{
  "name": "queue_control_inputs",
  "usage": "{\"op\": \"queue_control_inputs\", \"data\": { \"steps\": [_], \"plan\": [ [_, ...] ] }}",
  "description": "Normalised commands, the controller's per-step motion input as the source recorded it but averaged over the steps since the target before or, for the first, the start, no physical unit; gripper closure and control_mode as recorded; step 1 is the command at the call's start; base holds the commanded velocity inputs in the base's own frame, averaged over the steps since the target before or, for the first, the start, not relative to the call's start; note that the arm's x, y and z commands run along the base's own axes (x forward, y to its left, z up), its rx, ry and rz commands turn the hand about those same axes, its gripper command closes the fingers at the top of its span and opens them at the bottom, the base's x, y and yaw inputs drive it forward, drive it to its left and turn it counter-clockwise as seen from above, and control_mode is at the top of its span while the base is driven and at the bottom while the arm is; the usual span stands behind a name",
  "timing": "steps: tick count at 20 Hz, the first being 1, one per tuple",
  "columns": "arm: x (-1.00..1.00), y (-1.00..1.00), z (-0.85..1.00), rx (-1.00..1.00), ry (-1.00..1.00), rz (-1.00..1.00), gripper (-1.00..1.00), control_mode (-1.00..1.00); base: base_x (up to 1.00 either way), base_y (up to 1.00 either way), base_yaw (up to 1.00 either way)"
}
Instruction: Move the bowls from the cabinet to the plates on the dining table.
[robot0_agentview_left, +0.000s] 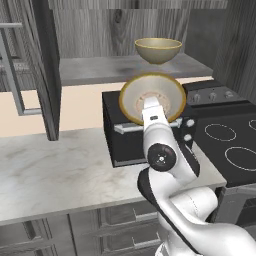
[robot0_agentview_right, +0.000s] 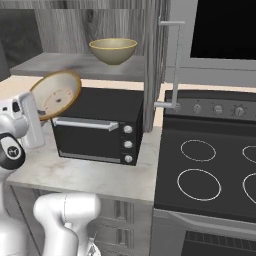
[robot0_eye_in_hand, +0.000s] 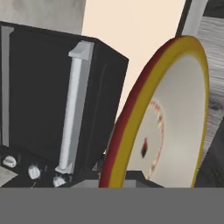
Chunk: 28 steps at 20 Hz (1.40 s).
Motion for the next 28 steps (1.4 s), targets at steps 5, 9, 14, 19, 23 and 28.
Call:
{"op": "queue_control_inputs", "data": {
  "steps": [5,9,14,19,23,28],
  "plan": [
    [0.0,0.02,-0.16,0.08,0.0,0.01,1.0,1.0,-0.03,0.0,0.01],
    [0.0,0.0,0.0,0.0,0.0,0.0,1.0,1.0,-0.24,0.0,0.04],
    [0.0,0.0,0.0,0.0,0.0,0.0,1.0,1.0,-0.48,0.03,0.07],
    [0.0,0.0,0.0,0.0,0.0,0.0,1.0,1.0,-0.65,0.15,0.07],
    [0.0,0.0,0.0,0.0,0.0,0.0,1.0,1.0,-0.44,0.09,0.03],
    [0.0,0.0,0.0,0.0,0.0,0.0,1.0,1.0,-0.16,0.06,-0.13]
  ]
}}
